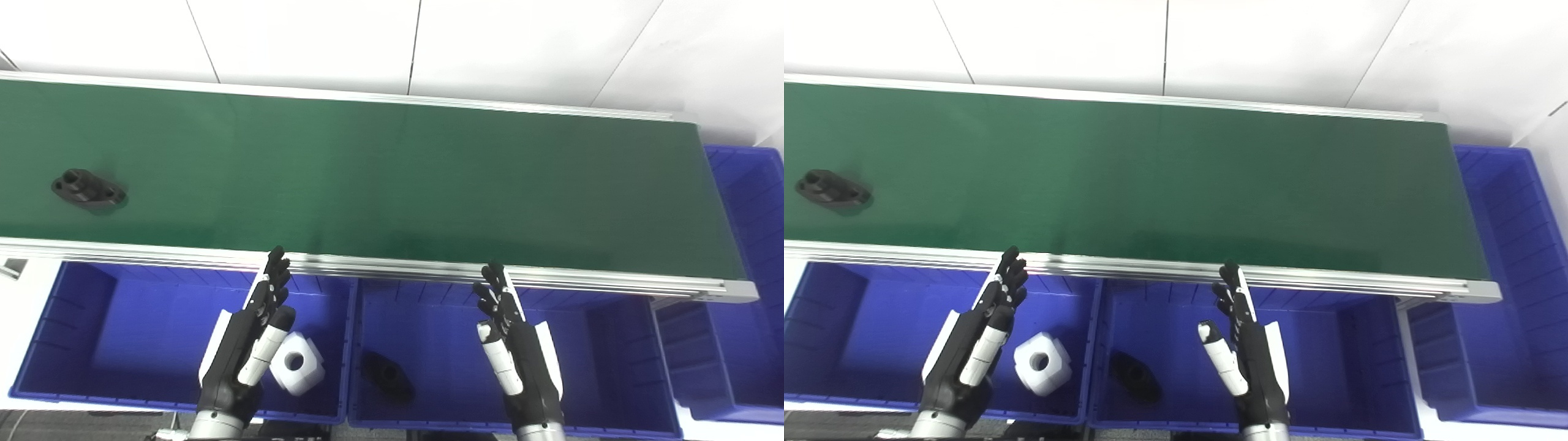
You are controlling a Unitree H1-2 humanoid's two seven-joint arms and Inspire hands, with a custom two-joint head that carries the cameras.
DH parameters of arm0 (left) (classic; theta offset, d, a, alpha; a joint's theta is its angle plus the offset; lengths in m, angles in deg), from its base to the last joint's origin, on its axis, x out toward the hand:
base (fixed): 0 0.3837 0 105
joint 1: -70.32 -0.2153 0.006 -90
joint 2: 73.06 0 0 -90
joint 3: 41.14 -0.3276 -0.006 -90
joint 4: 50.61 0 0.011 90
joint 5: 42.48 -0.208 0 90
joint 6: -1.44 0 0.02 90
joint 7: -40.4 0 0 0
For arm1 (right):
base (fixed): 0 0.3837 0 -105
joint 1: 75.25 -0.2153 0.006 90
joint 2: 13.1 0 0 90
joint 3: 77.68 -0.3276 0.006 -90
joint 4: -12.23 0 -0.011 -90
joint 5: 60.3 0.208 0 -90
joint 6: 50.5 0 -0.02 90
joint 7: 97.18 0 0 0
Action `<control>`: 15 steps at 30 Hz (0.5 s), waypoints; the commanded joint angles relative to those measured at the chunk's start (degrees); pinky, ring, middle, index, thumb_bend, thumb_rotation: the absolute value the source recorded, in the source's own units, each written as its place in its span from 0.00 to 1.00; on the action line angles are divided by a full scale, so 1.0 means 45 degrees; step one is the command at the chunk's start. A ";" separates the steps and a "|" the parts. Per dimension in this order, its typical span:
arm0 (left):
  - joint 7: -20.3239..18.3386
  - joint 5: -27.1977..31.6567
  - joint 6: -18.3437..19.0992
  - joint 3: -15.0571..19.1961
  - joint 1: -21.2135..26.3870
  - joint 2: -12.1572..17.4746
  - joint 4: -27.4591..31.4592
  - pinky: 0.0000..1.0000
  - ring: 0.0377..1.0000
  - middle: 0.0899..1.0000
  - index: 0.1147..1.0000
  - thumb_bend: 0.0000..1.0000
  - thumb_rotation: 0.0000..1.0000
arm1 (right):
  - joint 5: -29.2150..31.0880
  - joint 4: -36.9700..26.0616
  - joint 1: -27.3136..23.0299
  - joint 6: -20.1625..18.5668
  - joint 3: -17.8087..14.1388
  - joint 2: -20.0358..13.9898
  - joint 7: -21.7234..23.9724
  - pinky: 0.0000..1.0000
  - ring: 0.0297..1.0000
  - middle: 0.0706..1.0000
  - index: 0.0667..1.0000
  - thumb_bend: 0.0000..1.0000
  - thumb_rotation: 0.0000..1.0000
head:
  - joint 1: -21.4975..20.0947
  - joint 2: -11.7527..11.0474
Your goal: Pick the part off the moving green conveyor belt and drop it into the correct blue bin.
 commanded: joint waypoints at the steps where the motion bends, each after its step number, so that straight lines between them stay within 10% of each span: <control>1: -0.0007 0.0088 -0.0269 -0.0018 -0.0141 0.0033 0.0213 1.00 1.00 1.00 1.00 0.71 0.84 | 0.0068 -0.0496 0.0092 0.0323 0.0056 0.0017 0.0124 0.92 0.92 0.96 0.99 0.94 0.90 | 0.0005 -0.0008; 15: 0.0039 -0.0023 -0.0329 -0.0025 -0.0140 -0.0012 0.0129 1.00 1.00 1.00 1.00 0.72 0.84 | 0.0072 -0.0399 0.0042 0.0365 0.0036 -0.0018 0.0117 0.91 0.92 0.96 0.98 0.94 0.89 | 0.0116 -0.0070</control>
